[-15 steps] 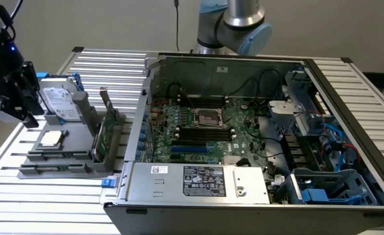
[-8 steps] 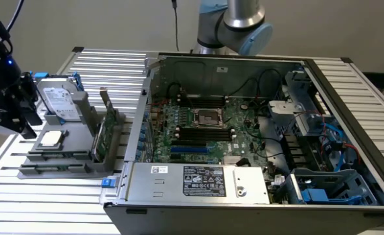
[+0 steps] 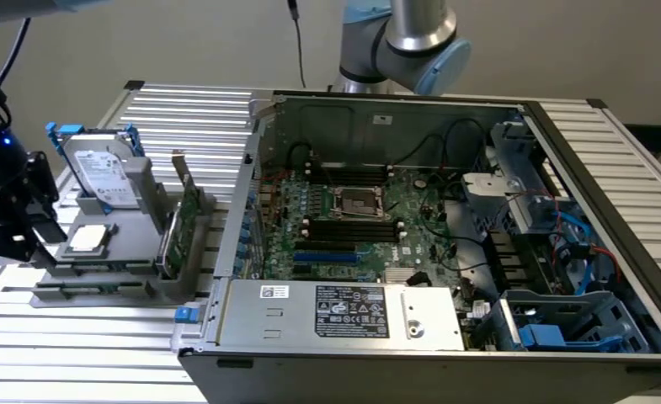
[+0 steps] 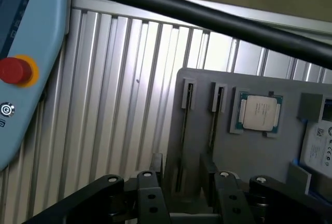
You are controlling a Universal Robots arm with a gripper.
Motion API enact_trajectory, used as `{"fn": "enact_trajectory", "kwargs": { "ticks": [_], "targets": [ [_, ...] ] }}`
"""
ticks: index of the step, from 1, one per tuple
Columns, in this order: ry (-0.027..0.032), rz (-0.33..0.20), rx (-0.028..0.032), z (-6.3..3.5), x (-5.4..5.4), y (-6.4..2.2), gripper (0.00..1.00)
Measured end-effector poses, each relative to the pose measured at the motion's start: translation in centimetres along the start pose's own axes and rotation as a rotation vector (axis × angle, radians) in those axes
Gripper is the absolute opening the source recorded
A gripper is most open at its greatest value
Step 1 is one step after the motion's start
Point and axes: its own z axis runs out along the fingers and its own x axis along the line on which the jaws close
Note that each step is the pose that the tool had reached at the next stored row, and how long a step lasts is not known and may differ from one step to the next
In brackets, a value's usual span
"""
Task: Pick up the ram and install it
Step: 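Pick up the ram and move it above insertion slot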
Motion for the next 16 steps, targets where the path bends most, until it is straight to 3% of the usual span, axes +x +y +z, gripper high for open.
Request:
{"fn": "enact_trajectory", "kwargs": {
  "ticks": [4, 16],
  "targets": [
    [0.0000, -0.009, 0.0000, 0.72, 0.3, -0.16, 0.42],
    [-0.0002, -0.024, 0.0004, 2.94, 0.8, -1.79, 0.42]
  ]
}}
